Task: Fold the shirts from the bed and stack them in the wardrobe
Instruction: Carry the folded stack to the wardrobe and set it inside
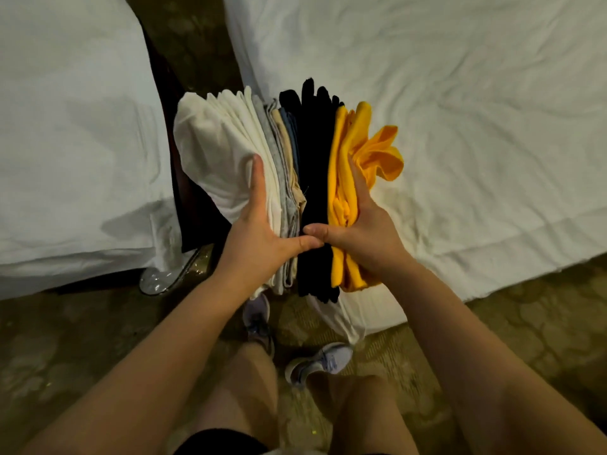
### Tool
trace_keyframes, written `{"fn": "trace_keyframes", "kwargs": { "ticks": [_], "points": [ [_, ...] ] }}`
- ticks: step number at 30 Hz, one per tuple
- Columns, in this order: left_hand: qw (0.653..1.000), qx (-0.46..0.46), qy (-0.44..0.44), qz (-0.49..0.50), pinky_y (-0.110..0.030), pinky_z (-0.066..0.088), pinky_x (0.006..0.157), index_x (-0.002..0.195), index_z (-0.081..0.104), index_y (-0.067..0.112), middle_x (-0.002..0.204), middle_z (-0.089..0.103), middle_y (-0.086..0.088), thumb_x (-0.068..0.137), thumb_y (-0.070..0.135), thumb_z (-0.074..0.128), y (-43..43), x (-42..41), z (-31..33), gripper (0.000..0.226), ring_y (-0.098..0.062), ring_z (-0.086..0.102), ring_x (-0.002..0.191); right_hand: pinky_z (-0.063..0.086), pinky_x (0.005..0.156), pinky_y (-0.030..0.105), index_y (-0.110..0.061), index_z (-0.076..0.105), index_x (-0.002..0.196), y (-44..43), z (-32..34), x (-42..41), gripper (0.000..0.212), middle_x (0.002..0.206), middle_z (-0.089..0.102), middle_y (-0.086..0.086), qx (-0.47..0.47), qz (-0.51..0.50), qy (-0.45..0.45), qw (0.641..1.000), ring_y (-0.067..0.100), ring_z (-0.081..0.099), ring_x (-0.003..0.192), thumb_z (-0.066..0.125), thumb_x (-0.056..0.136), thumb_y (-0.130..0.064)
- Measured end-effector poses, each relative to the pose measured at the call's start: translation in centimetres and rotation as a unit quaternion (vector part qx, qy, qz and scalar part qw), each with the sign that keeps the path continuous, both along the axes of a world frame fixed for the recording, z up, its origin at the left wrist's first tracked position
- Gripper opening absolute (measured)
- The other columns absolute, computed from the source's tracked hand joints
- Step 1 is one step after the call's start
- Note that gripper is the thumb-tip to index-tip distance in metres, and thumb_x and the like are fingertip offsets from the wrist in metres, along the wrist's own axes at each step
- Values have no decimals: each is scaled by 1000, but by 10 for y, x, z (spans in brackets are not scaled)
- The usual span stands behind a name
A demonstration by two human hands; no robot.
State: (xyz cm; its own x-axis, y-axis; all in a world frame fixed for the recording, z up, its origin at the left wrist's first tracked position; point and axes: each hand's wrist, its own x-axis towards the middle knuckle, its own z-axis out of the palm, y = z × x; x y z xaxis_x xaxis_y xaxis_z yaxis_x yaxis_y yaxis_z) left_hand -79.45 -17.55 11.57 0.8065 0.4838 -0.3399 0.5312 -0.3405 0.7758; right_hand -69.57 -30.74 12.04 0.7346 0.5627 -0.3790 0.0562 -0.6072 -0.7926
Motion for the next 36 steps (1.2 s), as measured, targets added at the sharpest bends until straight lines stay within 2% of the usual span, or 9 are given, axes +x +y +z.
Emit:
{"fn": "trace_keyframes", "kwargs": {
  "ticks": [5,10,14,19,25,27,31,34,36],
  "points": [
    [999,8,-41,20,-29,27,104,135,-27,48,159,-1,0,65,40,79,17,-6,77,127,-24,21,141,34,88,25,-52,-3,140,21,83,-5,104,144,41,-3,0,19,-57,998,24,46,125,74,71,-46],
    [991,17,-101,91,-33,28,107,141,-25,39,158,6,-3,66,35,80,21,-21,152,130,-26,22,141,37,83,25,-45,-5,145,37,172,-8,108,138,47,-2,21,81,-146,986,23,52,116,74,71,-49],
    [984,66,-130,102,-32,31,105,141,-23,41,158,8,-2,65,40,80,19,-31,203,129,-26,26,140,40,88,29,-42,-3,147,39,214,-12,109,141,44,-1,71,97,-179,976,26,49,121,74,70,-49],
    [967,151,-127,159,-36,32,106,140,-24,43,158,11,-3,63,46,79,-5,-71,246,129,-26,28,139,41,90,28,-39,7,148,31,237,-38,101,139,46,-5,171,156,-164,959,22,51,119,75,73,-41],
    [939,141,-118,291,-31,29,105,139,-25,45,158,9,0,63,44,79,-43,-160,262,130,-22,26,139,37,91,25,-41,5,147,33,255,-104,104,144,39,-8,210,277,-141,927,19,44,126,76,72,-41],
    [922,152,-102,341,-31,30,104,140,-24,43,158,5,0,64,42,80,-51,-198,265,129,-23,24,140,37,94,26,-42,6,147,39,256,-139,103,143,41,-9,215,325,-122,913,18,44,126,76,71,-41],
    [891,164,-62,419,-32,35,101,142,-23,41,158,11,-2,64,43,80,-59,-280,260,129,-25,30,137,41,100,37,-40,5,147,58,250,-218,104,141,44,-3,204,407,-95,885,24,46,124,76,72,-42],
    [871,157,-58,462,-33,33,103,142,-23,42,158,6,2,64,42,80,-56,-339,251,129,-22,25,140,38,95,30,-38,5,148,78,242,-277,102,143,41,-3,196,453,-82,866,24,45,126,75,73,-41],
    [858,150,-66,487,-31,30,106,142,-22,42,158,3,4,64,40,81,-49,-383,246,129,-20,20,141,40,96,32,-37,8,148,95,237,-321,101,143,42,-2,190,475,-72,856,24,46,125,75,73,-40]
  ]
}}
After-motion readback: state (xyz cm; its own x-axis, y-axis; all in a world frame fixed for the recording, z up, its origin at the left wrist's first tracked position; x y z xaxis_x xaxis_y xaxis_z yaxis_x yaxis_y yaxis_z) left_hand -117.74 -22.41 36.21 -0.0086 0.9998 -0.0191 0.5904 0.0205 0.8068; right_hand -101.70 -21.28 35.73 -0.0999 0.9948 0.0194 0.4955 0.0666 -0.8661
